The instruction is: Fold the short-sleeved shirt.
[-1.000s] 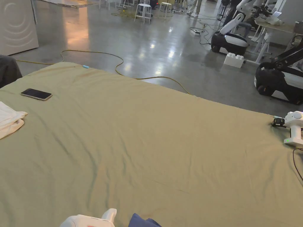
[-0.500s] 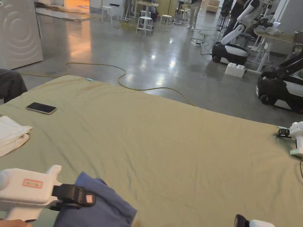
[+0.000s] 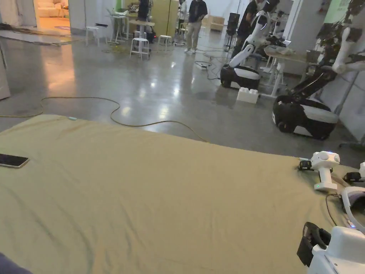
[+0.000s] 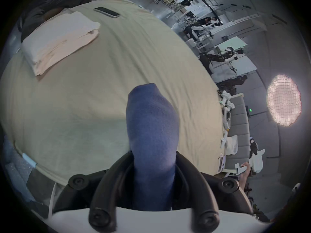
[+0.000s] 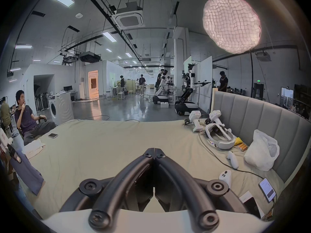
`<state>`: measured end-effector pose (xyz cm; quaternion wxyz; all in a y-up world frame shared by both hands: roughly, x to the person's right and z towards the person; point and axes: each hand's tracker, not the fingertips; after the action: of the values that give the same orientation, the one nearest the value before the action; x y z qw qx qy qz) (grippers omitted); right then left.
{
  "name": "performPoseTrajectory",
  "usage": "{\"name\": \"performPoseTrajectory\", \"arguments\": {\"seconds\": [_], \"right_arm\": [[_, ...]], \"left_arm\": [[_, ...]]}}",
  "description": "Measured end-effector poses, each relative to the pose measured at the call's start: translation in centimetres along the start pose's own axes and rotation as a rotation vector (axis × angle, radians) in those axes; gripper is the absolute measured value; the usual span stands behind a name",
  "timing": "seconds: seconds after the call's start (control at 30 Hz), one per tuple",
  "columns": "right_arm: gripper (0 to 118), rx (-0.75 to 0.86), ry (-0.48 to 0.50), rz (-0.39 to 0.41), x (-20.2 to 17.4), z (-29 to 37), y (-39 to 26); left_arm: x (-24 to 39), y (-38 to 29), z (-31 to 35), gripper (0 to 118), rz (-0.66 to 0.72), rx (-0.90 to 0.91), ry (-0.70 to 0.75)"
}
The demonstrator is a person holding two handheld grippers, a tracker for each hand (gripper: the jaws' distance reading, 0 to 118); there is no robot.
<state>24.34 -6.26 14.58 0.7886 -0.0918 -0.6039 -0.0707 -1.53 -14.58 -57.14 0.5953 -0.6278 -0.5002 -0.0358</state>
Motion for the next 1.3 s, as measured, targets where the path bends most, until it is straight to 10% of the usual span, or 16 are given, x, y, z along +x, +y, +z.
{"name": "performPoseTrajectory", "arguments": {"seconds": [0.4,0.57,0.8,1.3], "right_arm": [[0,-0.041,0.025,0.008,-0.5,-0.9,-1.3],[0,-0.049,0.052,0.007,-1.1,-1.2,-1.4],[0,-0.029,0.063,0.014,-1.0,-0.9,-1.1],[0,0.016,0.055,0.008,-1.2,-0.1,-1.0]], "left_arm": [[1.3,-1.6,1.4,25,0.103,0.06,0.172],[3.2,-0.7,2.8,61,0.074,0.136,0.339],[6.7,-0.9,6.6,62,-0.108,0.299,0.6],[23.9,-11.0,-3.3,61,-0.599,0.839,0.343]]}}
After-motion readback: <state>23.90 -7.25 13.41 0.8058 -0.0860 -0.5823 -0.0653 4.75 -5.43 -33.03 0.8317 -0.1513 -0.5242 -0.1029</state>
